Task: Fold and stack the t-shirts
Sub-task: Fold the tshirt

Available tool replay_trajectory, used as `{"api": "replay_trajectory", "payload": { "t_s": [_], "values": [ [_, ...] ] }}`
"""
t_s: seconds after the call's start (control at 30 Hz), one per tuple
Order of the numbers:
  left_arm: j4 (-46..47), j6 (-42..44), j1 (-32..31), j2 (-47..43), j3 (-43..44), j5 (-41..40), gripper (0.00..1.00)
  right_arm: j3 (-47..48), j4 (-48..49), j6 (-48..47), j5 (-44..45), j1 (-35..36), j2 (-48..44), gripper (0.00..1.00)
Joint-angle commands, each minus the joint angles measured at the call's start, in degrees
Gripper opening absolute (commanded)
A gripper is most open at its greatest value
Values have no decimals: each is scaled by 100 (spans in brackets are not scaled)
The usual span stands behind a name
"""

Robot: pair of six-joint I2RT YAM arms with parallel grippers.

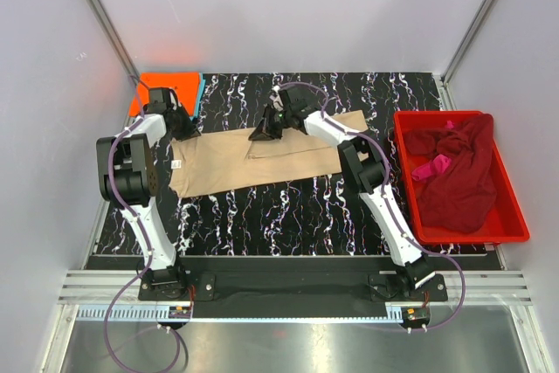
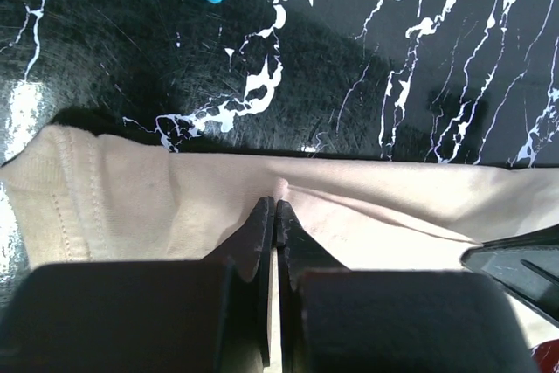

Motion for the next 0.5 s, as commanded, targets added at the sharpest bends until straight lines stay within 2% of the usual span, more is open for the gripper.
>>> {"api": "replay_trajectory", "payload": {
  "t_s": [0.0, 0.03, 0.07, 0.1, 0.13, 0.2, 0.23, 0.27, 0.33, 0.37, 0.47],
  "values": [
    [50, -83, 33, 112, 282, -302, 4, 611, -155, -208, 201, -121, -76, 3],
    [-64, -74, 25, 138, 361, -381, 14, 752, -296, -217, 236, -138, 21, 6],
    [-178, -83, 25, 139, 414, -477, 20, 797, -349, -226, 263, -147, 57, 9],
    [-336, -39, 16, 121, 501, -592, 21, 823, -402, -226, 298, -156, 66, 12],
    [-399, -21, 16, 8, 528, -671, 23, 850, -568, -252, 350, -173, 66, 20],
    [-731, -4, -10, -168, 607, -1030, 42, 1025, -893, -524, 517, -165, 22, 32],
    [-829, 14, -45, -404, 634, -1119, 49, 1130, -1373, -673, 675, -191, -13, 36],
    [-917, 5, -72, -537, 652, -1207, 64, 1392, -1665, -979, 754, -209, -40, 41],
    [-1277, -82, -212, -931, 704, -1548, 71, 1631, -2533, -1358, 1226, -235, -197, 48],
    [-1383, -109, -274, -1055, 704, -1768, 76, 1693, -2747, -1812, 1404, -270, -294, 57],
    [-1805, -311, -625, -1399, 617, -1999, 77, 1301, -3214, -2482, 1940, -384, -794, 64]
  ]
}}
